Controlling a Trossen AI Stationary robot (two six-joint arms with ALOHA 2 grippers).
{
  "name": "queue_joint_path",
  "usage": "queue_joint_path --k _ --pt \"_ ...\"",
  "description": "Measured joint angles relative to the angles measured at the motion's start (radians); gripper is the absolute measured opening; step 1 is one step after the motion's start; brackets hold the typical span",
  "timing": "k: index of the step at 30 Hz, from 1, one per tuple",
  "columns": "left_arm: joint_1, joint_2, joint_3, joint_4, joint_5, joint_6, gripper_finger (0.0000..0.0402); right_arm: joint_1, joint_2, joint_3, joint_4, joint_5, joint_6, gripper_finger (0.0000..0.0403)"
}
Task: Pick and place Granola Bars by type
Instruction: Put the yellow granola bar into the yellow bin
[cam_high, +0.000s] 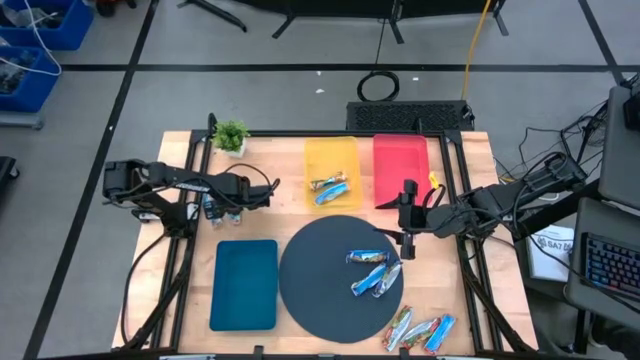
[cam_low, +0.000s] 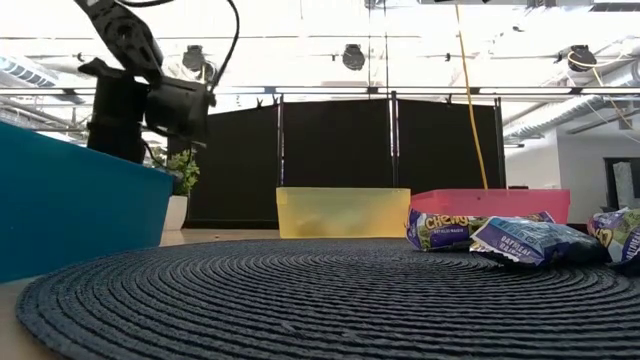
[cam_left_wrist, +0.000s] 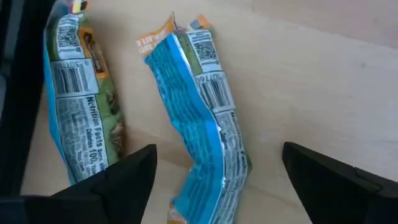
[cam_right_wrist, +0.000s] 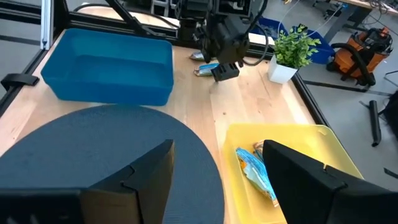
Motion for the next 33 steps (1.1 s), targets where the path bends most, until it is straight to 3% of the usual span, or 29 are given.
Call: queue_joint_path --k 6,13,17,24,33 --pt "0.007 0.001 -0.007 0.05 -0.018 0.013 0.0275 0.0 0.0 0.0 0.001 0.0 0.016 0.0231" --pt "0.013 0.002 -0.006 0.093 -0.008 0.028 0.0116 0.001 0.0 0.0 0.029 0.0 0.042 0.0226" --pt "0.013 0.004 0.033 0.112 -0.009 0.117 0.0024 0.001 0.0 0.0 0.031 0.0 0.042 0.0226" --pt "0.032 0.003 0.247 0.108 -0.025 0.44 0.0022 0.001 0.0 0.0 0.031 0.0 0.042 0.0223" --pt "0.06 0.003 0.585 0.125 -0.043 1.169 0.0011 0.0 0.0 0.0 0.066 0.0 0.041 0.0221"
